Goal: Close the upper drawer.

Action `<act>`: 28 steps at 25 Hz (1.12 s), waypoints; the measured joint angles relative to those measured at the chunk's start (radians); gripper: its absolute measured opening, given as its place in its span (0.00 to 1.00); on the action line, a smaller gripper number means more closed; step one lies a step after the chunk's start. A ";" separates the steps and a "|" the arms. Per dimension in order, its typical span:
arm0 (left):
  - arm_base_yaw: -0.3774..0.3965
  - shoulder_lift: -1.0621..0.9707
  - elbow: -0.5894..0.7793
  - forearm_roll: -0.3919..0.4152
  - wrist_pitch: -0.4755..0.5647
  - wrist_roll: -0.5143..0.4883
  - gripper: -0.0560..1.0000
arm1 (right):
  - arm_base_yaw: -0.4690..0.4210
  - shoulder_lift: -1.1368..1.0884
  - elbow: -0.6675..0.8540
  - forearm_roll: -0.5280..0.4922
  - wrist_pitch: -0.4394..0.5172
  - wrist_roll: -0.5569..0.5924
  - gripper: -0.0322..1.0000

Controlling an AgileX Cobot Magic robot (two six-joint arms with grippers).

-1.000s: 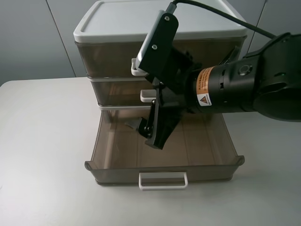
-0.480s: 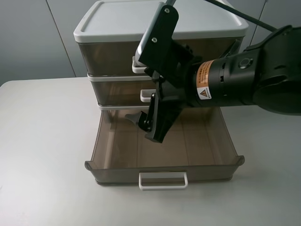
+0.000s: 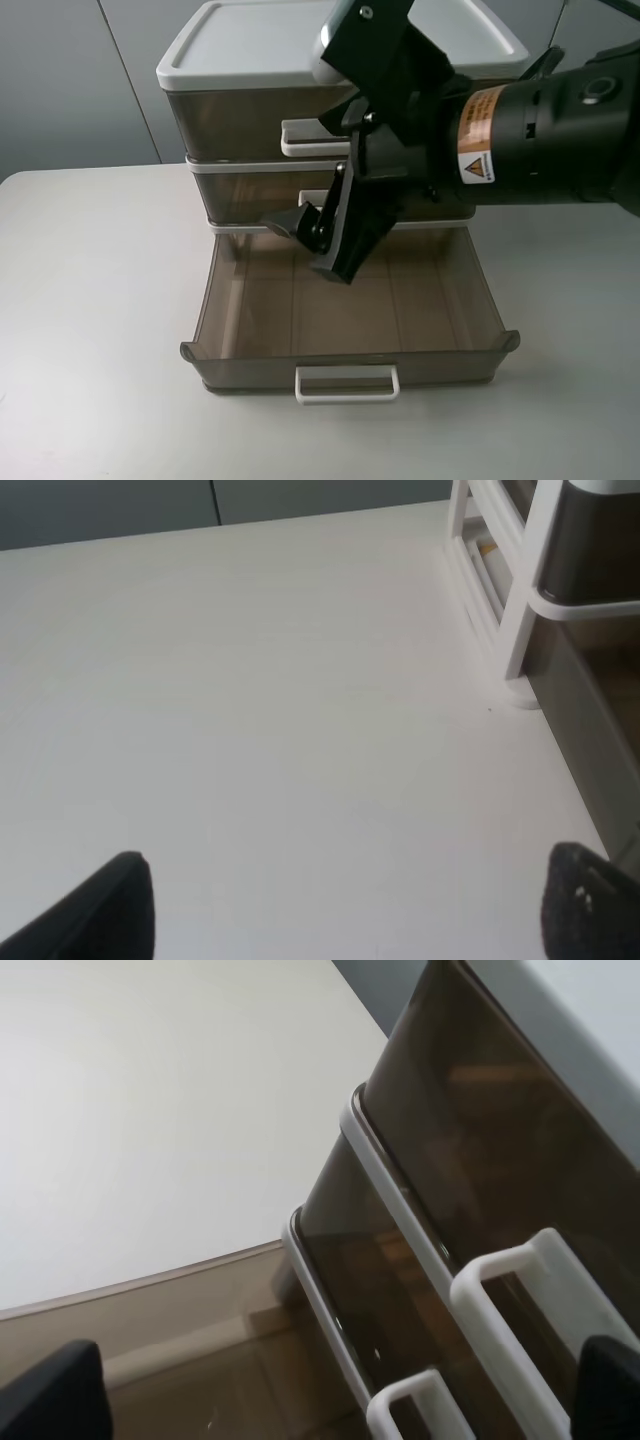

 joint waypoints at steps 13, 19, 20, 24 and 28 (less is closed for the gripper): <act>0.000 0.000 0.000 0.000 0.000 0.000 0.75 | 0.008 -0.475 0.000 0.218 0.713 0.004 0.71; 0.000 0.000 0.000 0.000 0.000 0.000 0.75 | 0.009 -0.752 0.077 0.292 0.860 0.004 0.71; 0.000 0.000 0.000 0.000 0.000 0.000 0.75 | 0.009 -0.789 0.091 0.300 0.883 0.004 0.71; 0.000 0.000 0.000 0.000 0.000 0.000 0.75 | 0.009 -0.960 0.149 0.352 0.920 0.004 0.71; 0.000 0.000 0.000 0.000 0.000 0.000 0.75 | 0.009 -1.087 0.188 0.390 0.929 0.004 0.71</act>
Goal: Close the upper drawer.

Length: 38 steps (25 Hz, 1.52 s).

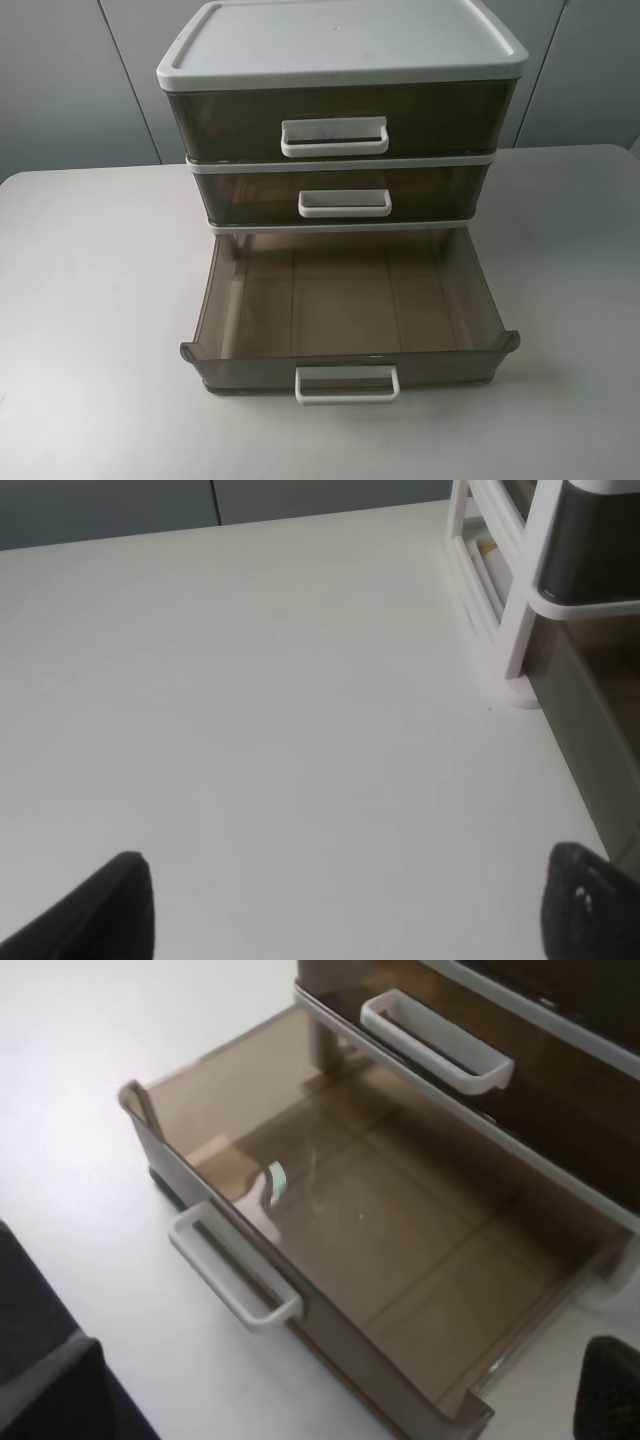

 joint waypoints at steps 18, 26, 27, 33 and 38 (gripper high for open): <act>0.000 0.000 0.000 0.000 0.000 0.000 0.75 | 0.000 -0.185 0.023 0.025 0.105 -0.004 0.71; 0.000 0.000 0.000 0.000 0.000 0.000 0.75 | -0.044 -0.185 0.023 0.026 0.105 -0.006 0.71; 0.000 0.000 0.000 0.000 0.000 0.000 0.75 | -0.082 -0.185 0.023 0.026 0.105 -0.006 0.71; 0.000 0.000 0.000 0.000 0.000 -0.002 0.75 | -0.409 -0.185 0.023 0.026 0.105 -0.008 0.71; 0.000 0.000 0.000 0.000 0.000 -0.002 0.75 | -0.694 -0.185 0.023 0.026 0.105 -0.012 0.71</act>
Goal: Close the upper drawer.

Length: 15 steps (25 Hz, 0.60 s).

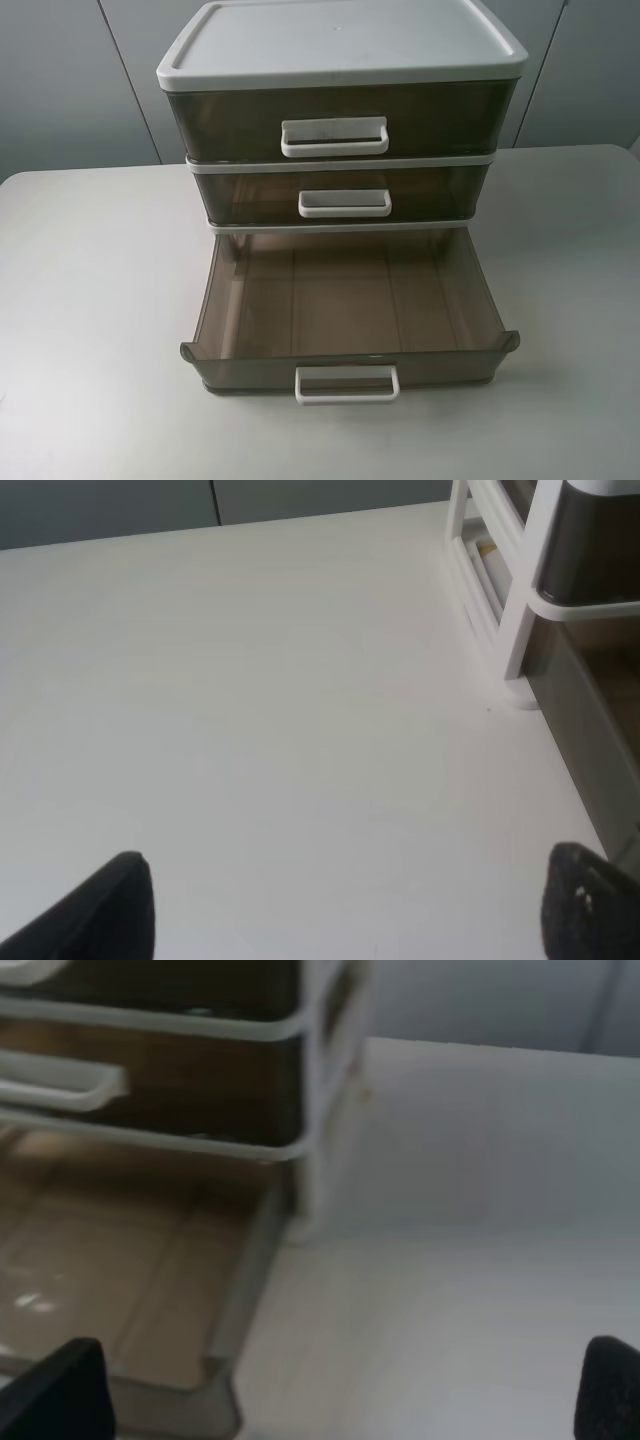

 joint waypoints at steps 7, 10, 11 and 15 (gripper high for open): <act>0.000 0.000 0.000 0.000 0.000 0.000 0.75 | -0.131 0.000 0.000 0.033 0.000 -0.045 0.71; 0.000 0.000 0.000 0.000 0.000 0.000 0.75 | -0.131 0.000 0.000 0.033 0.000 -0.045 0.71; 0.000 0.000 0.000 0.000 0.000 0.000 0.75 | -0.131 0.000 0.000 0.033 0.000 -0.045 0.71; 0.000 0.000 0.000 0.000 0.000 0.000 0.75 | -0.128 0.000 0.000 0.033 0.000 -0.045 0.71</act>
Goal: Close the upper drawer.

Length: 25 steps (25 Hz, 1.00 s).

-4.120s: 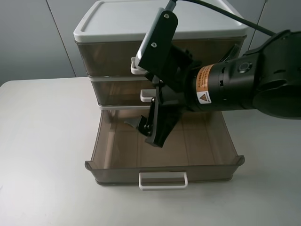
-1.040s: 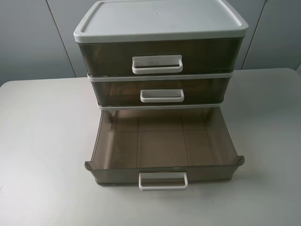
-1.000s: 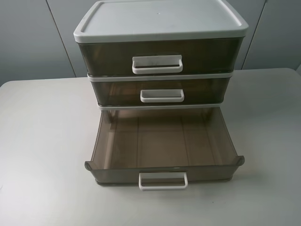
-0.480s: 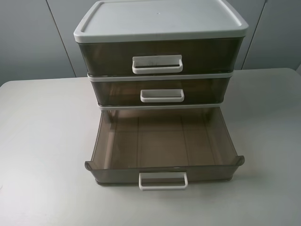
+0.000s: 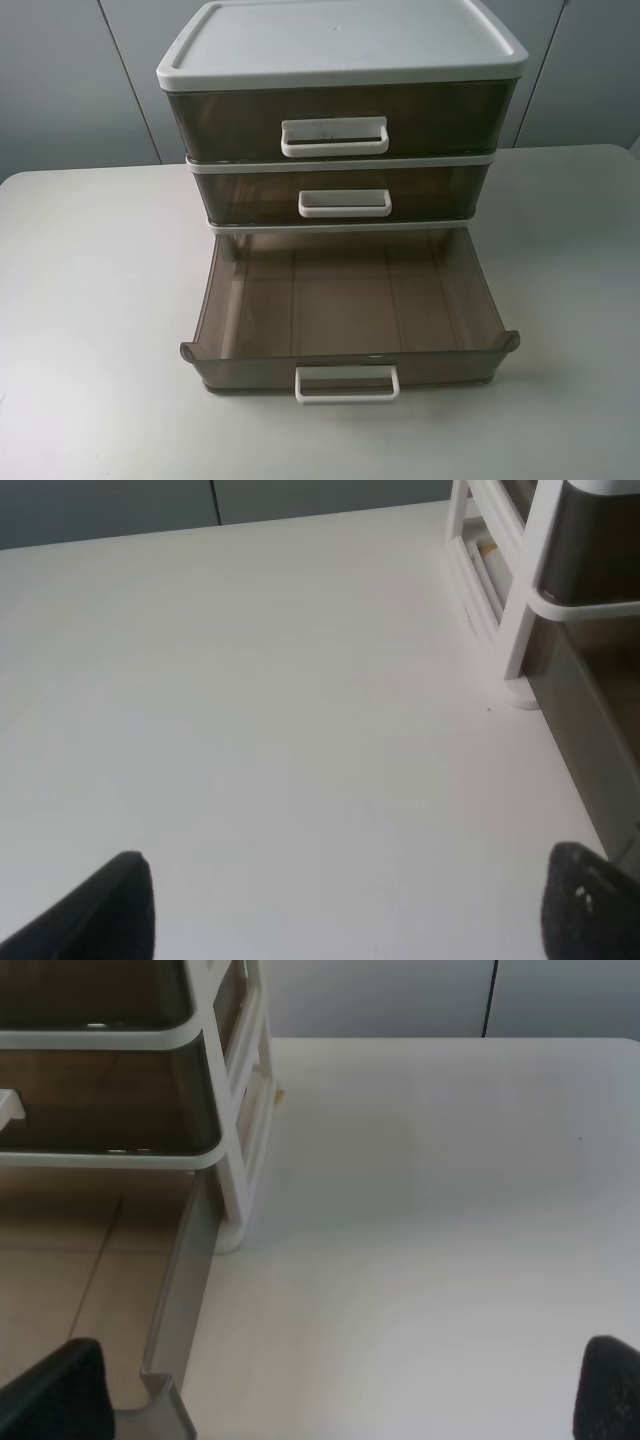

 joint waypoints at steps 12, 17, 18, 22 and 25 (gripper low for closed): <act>0.000 0.000 0.000 0.000 0.000 0.000 0.75 | 0.030 0.000 0.000 0.002 0.000 0.000 0.71; 0.000 0.000 0.000 0.000 0.000 0.000 0.75 | 0.030 0.000 0.000 0.002 0.000 -0.002 0.71; 0.000 0.000 0.000 0.000 0.000 0.000 0.75 | 0.030 0.000 0.000 0.002 0.000 -0.002 0.71; 0.000 0.000 0.000 0.000 0.000 0.000 0.75 | 0.030 0.000 0.000 0.002 0.000 -0.002 0.71; 0.000 0.000 0.000 0.000 0.000 0.000 0.75 | 0.030 0.000 0.000 0.002 0.000 -0.002 0.71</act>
